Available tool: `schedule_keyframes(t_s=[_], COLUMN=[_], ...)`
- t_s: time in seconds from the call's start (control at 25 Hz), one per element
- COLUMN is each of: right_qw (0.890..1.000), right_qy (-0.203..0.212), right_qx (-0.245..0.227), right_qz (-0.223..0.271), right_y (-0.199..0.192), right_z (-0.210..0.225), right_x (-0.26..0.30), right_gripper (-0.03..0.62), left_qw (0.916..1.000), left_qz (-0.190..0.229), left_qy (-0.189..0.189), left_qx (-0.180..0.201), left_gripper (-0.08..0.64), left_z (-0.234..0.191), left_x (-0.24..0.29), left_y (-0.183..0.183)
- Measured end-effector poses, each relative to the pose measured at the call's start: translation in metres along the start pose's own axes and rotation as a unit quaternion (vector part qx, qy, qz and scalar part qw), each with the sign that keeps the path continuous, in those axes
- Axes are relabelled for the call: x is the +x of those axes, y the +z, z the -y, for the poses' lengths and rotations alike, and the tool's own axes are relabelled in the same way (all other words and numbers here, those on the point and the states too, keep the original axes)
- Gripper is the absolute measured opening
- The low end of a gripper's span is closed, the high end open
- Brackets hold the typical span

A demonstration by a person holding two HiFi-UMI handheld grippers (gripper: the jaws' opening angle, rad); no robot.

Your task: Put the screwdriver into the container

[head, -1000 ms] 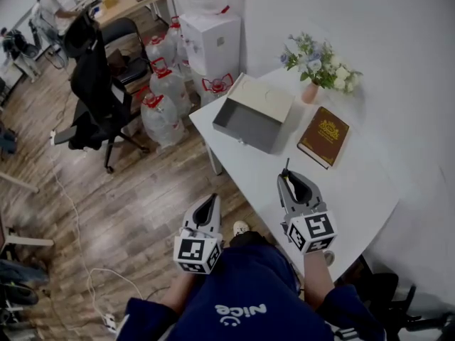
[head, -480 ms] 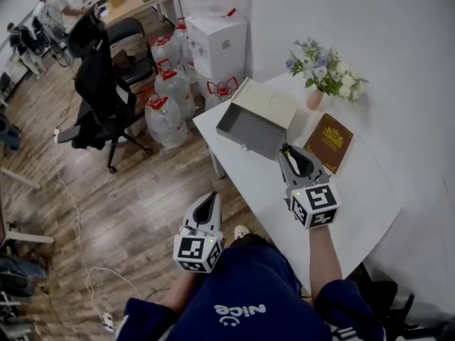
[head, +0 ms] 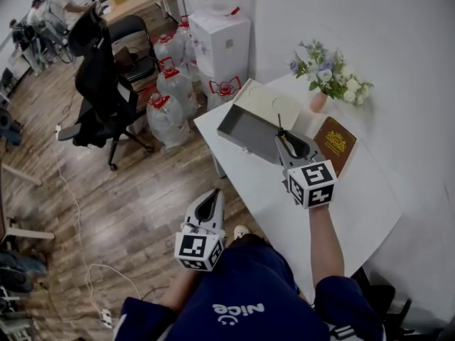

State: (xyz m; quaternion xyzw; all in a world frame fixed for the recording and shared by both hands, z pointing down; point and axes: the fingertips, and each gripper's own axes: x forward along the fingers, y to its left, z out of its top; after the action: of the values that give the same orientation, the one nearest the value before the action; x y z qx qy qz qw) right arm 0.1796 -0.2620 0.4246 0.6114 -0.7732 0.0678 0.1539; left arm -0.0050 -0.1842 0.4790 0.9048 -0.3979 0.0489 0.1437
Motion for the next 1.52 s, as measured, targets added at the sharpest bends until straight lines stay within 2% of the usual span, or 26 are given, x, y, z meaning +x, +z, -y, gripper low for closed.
schedule_keyframes(t_s=[0.24, 0.68, 1.2, 1.52], right_qw=[0.999, 0.991, 0.973, 0.96], right_qy=[0.027, 0.055, 0.095, 0.117], right_qx=[-0.009, 0.008, 0.008, -0.01], right_qz=[-0.046, -0.123, -0.211, -0.256], right_y=[-0.022, -0.074, -0.126, -0.14], right_z=[0.001, 0.011, 0.019, 0.012], right_x=[0.039, 0.099, 0.156, 0.179], right_gripper=[0.094, 0.094, 0.094, 0.094], left_qw=[1.0, 0.9995, 0.9984, 0.9976], left_qz=[-0.004, -0.018, -0.037, -0.038], left_qy=[0.008, 0.021, 0.041, 0.058], left_qx=[0.003, 0.012, 0.011, 0.004], left_gripper=[0.017, 0.017, 0.017, 0.017], left_z=[-0.002, -0.003, -0.009, -0.019], left_x=[0.005, 0.006, 0.014, 0.018], left_y=[0.0, -0.003, -0.009, -0.002])
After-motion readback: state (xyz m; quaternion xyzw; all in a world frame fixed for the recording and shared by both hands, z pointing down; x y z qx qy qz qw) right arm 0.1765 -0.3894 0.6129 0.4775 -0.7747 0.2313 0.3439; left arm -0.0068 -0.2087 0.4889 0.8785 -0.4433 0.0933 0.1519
